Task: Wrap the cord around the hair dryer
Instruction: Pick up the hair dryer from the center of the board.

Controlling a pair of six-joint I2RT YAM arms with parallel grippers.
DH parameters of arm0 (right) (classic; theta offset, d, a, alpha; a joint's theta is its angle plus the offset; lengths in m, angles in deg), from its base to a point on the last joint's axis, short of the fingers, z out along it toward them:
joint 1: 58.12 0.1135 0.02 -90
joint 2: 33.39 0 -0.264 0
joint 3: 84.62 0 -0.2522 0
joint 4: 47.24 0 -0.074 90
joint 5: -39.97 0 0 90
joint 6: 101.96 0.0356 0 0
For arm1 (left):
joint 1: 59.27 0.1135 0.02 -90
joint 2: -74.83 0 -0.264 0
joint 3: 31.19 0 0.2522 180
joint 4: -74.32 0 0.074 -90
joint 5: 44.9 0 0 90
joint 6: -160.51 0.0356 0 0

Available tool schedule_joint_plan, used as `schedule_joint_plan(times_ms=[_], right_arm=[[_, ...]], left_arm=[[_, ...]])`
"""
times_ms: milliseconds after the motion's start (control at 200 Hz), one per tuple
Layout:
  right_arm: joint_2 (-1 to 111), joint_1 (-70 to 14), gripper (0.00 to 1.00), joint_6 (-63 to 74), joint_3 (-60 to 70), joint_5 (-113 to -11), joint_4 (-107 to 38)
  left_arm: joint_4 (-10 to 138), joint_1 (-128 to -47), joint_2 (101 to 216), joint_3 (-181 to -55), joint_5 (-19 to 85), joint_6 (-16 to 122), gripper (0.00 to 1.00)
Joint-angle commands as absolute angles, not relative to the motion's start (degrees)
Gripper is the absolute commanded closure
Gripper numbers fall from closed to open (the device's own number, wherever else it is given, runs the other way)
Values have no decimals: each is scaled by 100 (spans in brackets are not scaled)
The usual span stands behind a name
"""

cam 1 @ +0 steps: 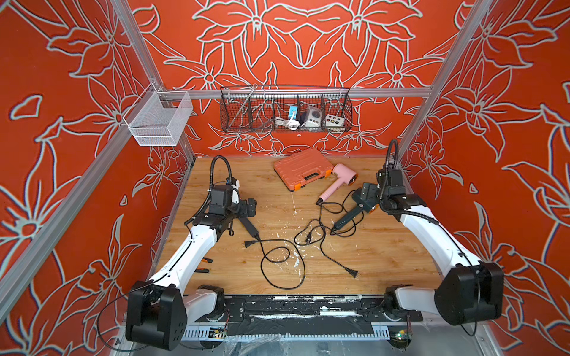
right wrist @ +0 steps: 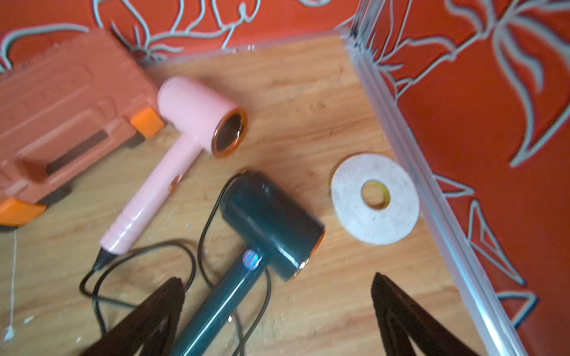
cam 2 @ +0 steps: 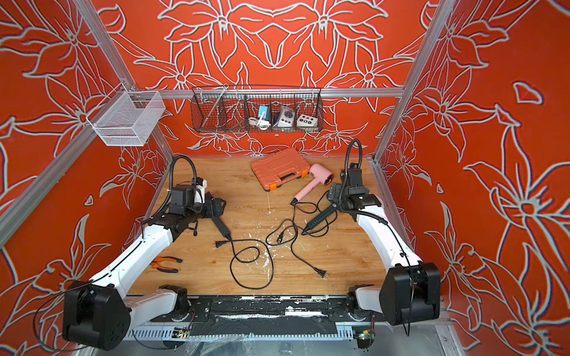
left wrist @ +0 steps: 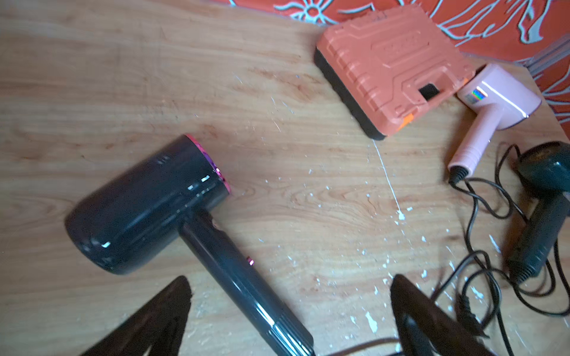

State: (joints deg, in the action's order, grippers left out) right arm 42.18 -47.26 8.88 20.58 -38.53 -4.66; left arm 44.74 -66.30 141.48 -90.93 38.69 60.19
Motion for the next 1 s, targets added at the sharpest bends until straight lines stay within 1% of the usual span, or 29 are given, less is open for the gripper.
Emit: schedule_joint_plan(times_ms=[0,135,260,350,490,550,600,721,996], right_arm=[[4443,-4541,2,1762,1780,-4167,1111],[4701,-4512,2,2462,1702,-4469,1456],[4955,-4472,2,3192,1653,-4550,1487],[5241,-4453,2,3587,1384,-4534,1571],[5716,-4444,6,4149,1028,-4355,1675],[5898,-4449,9,4392,966,-4436,1652],[6039,-4452,13,4620,963,-4553,1570],[6348,-4445,18,5069,1059,-4922,1243],[6767,-4449,27,5553,1139,-4824,986]], left_arm=[[4028,-6742,14213,-9254,3728,5877,2],[4009,-6830,14303,-9300,3771,5834,2],[3982,-6883,14360,-9348,3788,5795,2],[3942,-6902,14399,-9396,3812,5775,2],[3835,-6929,14478,-9458,3941,5765,2],[3832,-6925,14483,-9448,3939,5764,2],[3833,-6927,14480,-9444,3947,5754,2],[3834,-6938,14488,-9439,3974,5769,2],[3770,-6938,14520,-9462,4084,5822,2]])
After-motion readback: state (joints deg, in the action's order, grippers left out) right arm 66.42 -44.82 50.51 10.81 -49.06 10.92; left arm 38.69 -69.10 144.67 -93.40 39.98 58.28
